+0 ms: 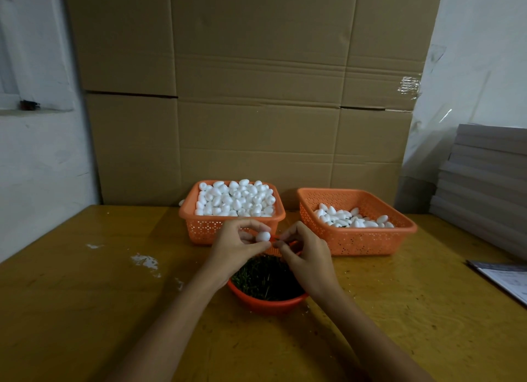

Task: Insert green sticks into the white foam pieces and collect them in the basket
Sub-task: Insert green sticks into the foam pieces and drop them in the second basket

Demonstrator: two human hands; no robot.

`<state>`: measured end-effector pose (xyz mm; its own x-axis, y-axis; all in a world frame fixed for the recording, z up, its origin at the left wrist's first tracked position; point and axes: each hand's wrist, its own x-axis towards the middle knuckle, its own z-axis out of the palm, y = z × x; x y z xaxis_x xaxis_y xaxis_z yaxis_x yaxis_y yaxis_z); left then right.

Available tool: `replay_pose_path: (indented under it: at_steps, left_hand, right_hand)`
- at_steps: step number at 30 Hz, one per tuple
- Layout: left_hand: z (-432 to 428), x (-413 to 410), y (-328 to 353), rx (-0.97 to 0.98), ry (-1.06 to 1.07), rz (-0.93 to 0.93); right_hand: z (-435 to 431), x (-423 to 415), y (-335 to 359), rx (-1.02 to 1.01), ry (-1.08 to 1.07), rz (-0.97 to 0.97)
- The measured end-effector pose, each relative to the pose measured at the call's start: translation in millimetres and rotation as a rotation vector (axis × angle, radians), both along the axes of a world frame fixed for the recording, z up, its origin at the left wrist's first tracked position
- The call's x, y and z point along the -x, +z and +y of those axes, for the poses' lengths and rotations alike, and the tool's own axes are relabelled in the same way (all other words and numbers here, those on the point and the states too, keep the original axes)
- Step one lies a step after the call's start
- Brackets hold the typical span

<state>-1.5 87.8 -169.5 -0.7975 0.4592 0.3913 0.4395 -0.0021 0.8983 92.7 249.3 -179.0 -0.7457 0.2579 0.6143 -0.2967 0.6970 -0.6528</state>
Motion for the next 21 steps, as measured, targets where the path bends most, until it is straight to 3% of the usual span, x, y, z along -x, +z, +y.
replay_pose_path:
  at_steps: [8, 21]
  left_hand:
    - [4.3, 2.1, -2.8, 0.061, 0.056, 0.045]
    - [3.3, 1.0, 0.2, -0.096, 0.042, -0.105]
  right_hand:
    - [-1.2, -0.8, 0.4, 0.011, 0.003, 0.004]
    - [-3.5, -4.4, 5.1, 0.037, 0.038, -0.009]
